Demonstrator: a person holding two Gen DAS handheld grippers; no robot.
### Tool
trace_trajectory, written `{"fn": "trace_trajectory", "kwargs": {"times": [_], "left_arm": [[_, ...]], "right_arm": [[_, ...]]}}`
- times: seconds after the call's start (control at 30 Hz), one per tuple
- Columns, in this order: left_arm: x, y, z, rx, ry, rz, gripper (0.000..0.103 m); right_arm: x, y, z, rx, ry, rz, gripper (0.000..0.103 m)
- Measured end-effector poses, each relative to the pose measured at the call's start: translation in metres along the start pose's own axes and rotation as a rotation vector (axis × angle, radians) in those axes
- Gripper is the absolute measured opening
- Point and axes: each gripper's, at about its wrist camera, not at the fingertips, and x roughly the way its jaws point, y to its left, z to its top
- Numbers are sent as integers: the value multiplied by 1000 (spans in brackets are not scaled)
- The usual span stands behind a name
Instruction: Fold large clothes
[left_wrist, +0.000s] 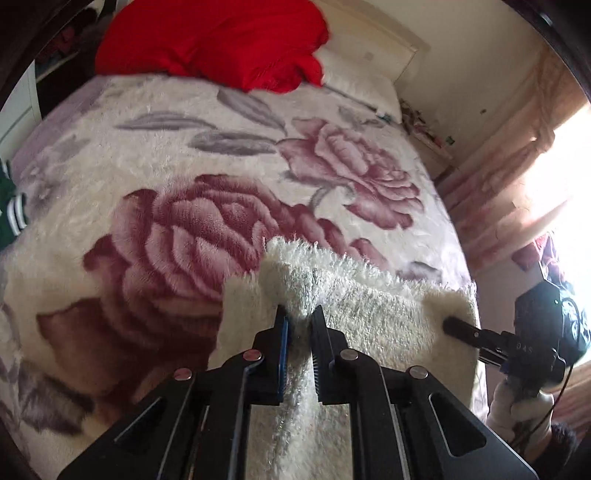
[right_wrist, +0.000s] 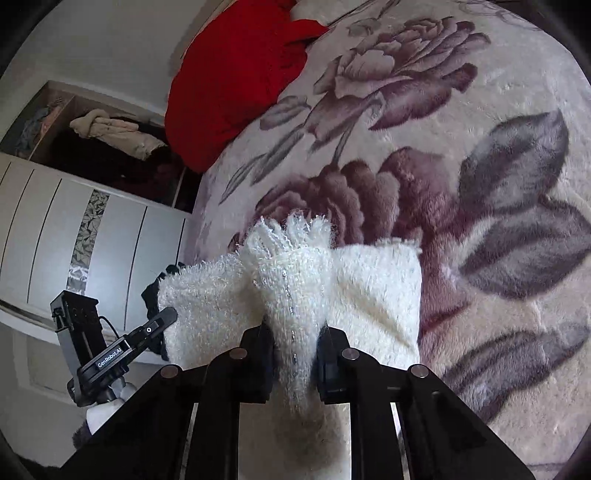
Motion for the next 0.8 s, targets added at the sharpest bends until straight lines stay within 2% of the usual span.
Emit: {"fn": "trace_trajectory", "kwargs": {"times": [0.03, 0.13, 0.2, 0.27, 0.33, 0.4, 0.43, 0.47, 0.5, 0.53, 0.57, 0.67, 0.73, 0.8], "left_arm": [[11, 6, 5, -18, 15, 3, 9], [63, 33, 11, -99, 135, 2, 9], [91, 45, 4, -129, 211, 8, 9], [101, 46, -4, -108, 244, 20, 9], [98, 41, -8, -72, 237, 24, 9], [93, 37, -11, -51, 225, 24, 10], [91, 37, -13, -46, 220, 22, 10], [90, 37, -14, -41, 218, 18, 10], [89, 37, -17, -36, 214, 15, 10], [87, 38, -20, -31, 208, 14, 11], [85, 38, -22, -27, 201, 15, 12], [75, 39, -26, -59, 183, -5, 15], [68, 42, -27, -97, 177, -27, 17], [53, 47, -27, -156, 152, -39, 18]], "right_arm": [[7, -1, 8, -4, -7, -22, 18], [38, -14, 28, 15, -6, -109, 18], [60, -28, 35, 41, 34, -153, 18], [79, -39, 36, 50, 86, -186, 18], [87, -48, 34, 64, 132, -195, 22], [80, -55, 30, 84, 153, -155, 36], [77, -59, 27, 98, 175, -158, 55], [73, -65, 23, 110, 194, -163, 68], [70, -72, 18, 115, 210, -152, 74], [70, -79, 12, 120, 225, -137, 86], [75, -88, 7, 138, 256, -109, 91], [109, -113, -8, 248, 386, 61, 92], [134, -120, -14, 307, 450, 151, 101], [151, -114, -17, 255, 455, 183, 101]]}}
